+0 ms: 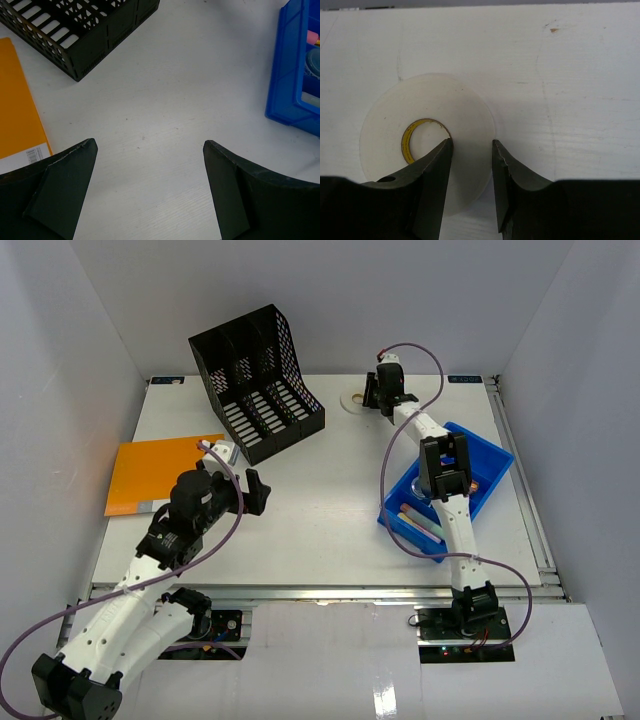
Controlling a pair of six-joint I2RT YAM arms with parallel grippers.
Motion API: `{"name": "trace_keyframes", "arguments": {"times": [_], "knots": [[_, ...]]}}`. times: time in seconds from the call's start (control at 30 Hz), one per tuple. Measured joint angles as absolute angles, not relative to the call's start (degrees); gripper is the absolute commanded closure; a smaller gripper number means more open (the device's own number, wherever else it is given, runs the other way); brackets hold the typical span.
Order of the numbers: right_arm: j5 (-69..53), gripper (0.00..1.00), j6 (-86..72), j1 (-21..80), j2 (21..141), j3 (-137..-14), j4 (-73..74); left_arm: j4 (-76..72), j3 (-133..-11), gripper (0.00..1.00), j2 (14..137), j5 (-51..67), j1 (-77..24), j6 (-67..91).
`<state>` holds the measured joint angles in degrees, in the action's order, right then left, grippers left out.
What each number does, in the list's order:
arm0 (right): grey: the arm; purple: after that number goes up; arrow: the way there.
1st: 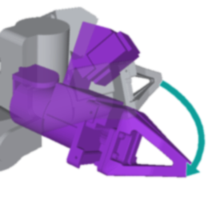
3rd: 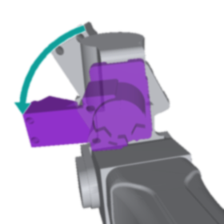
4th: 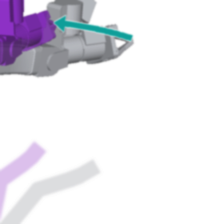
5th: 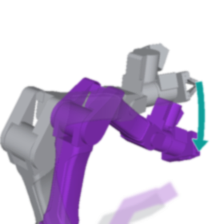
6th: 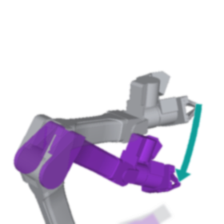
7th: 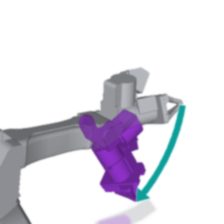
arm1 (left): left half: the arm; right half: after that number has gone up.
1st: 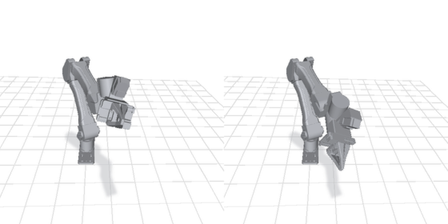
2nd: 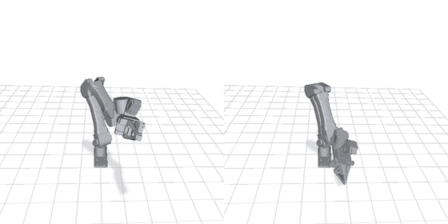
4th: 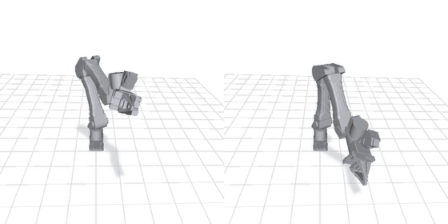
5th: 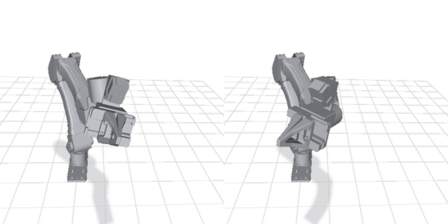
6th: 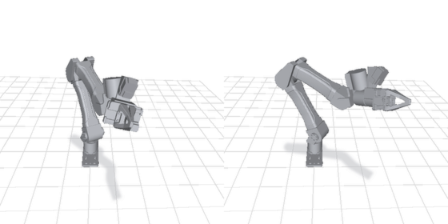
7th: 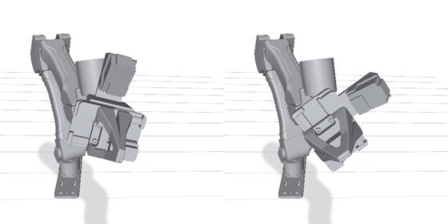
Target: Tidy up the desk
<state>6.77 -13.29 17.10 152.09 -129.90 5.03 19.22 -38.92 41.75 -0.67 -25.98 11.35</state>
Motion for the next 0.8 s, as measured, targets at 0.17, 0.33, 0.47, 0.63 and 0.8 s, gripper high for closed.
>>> {"name": "trace_keyframes", "arguments": {"times": [0.17,0.33,0.47,0.63,0.8], "knots": [[1.9,0.61,-11.3,17.1,148.0,-125.2,8.9,19.2,-38.9,0.02,40.9,-0.6,-26.0,11.4],[-1.7,0.6,-7.3,17.8,141.6,-116.8,12.4,18.8,-38.9,0.02,40.6,0.5,-26.0,11.3],[-3.4,0.55,-3.6,19.6,135.7,-108.7,15.0,18.8,-38.9,0.02,39.8,1.3,-26.0,11.3],[-4.1,0.41,1.1,22.6,128.1,-97.9,16.6,18.8,-38.8,0.02,38.3,2.2,-26.0,11.4],[-5.1,0.32,5.7,24.6,122.9,-90.9,17.8,18.8,-38.8,0.02,37.3,2.7,-26.0,11.4]]}}
